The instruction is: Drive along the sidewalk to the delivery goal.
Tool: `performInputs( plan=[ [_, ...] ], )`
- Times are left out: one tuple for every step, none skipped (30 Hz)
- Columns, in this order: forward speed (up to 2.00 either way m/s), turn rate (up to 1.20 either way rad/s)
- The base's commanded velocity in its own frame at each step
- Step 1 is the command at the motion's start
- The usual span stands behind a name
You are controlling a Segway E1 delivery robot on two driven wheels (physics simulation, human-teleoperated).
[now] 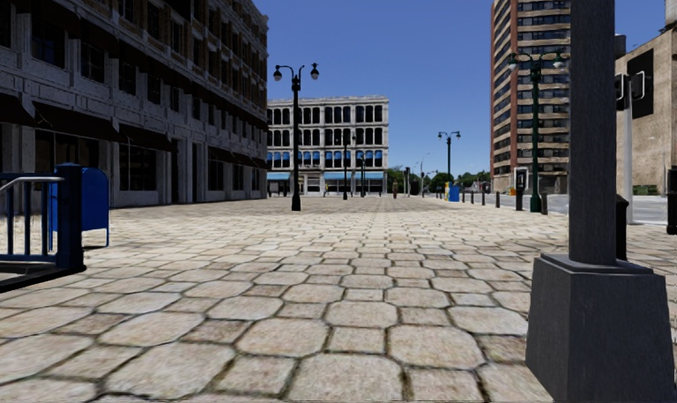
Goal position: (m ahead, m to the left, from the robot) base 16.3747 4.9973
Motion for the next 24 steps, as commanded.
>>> performInputs(
  plan=[
    [2.0,0.0],
    [2.0,0.0],
    [2.0,0.0],
    [1.92,0.0],
    [1.8,0.0],
    [1.8,0.0],
    [1.67,0.0],
    [1.57,0.0],
    [1.45,0.0],
    [1.45,0.0],
    [1.37,0.0],
    [1.35,0.0],
    [1.35,0.0],
    [1.34,0.0],
    [1.33,0.0],
    [1.33,0.0],
    [1.33,0.0],
    [1.33,0.0],
    [1.33,0.0],
    [1.33,0.0],
    [1.33,0.0],
    [1.33,0.0],
    [1.33,0.0],
    [1.33,0.0]
  ],
)
